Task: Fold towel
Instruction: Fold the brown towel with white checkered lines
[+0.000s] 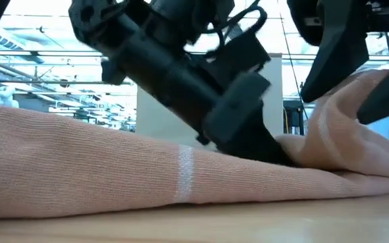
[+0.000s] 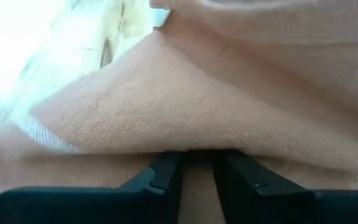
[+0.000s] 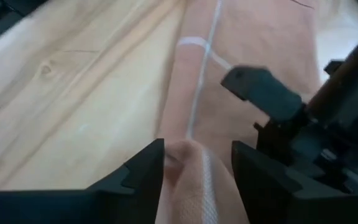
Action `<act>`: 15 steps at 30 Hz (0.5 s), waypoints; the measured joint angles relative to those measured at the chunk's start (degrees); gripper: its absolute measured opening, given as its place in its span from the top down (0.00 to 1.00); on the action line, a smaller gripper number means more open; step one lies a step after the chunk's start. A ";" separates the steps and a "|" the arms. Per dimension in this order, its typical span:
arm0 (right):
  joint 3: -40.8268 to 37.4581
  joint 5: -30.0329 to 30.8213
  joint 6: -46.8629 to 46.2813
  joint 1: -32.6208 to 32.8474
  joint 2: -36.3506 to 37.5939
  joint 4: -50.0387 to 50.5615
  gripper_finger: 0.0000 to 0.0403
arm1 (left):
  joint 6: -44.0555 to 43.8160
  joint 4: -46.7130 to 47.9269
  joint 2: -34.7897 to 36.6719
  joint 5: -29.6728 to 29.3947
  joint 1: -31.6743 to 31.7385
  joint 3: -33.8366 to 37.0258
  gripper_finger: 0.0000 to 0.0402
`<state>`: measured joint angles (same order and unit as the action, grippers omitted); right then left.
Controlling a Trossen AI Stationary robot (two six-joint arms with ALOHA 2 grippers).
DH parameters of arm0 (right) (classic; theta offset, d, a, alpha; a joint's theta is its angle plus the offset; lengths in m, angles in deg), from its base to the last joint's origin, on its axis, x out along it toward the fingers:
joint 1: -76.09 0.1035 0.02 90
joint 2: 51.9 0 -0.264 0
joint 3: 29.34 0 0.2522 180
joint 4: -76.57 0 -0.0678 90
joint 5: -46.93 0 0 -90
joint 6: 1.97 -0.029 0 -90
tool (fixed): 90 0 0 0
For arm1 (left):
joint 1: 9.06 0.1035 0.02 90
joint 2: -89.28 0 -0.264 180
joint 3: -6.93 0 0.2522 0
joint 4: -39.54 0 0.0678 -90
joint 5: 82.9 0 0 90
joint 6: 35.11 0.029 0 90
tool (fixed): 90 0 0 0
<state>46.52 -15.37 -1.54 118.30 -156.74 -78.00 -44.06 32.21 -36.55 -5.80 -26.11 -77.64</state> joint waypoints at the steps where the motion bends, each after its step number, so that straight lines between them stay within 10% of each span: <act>1: 0.00 0.87 0.03 0.20 0.01 0.00 0.57 | 0.81 1.29 0.68 -0.24 -0.17 0.03 0.77; 15: 0.00 3.86 -3.84 1.79 1.21 6.25 0.60 | 4.40 17.78 9.87 -7.85 -4.58 -0.16 0.77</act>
<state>46.52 -11.51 -5.38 120.09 -155.53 -71.75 -39.66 49.99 -26.68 -13.65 -30.68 -77.81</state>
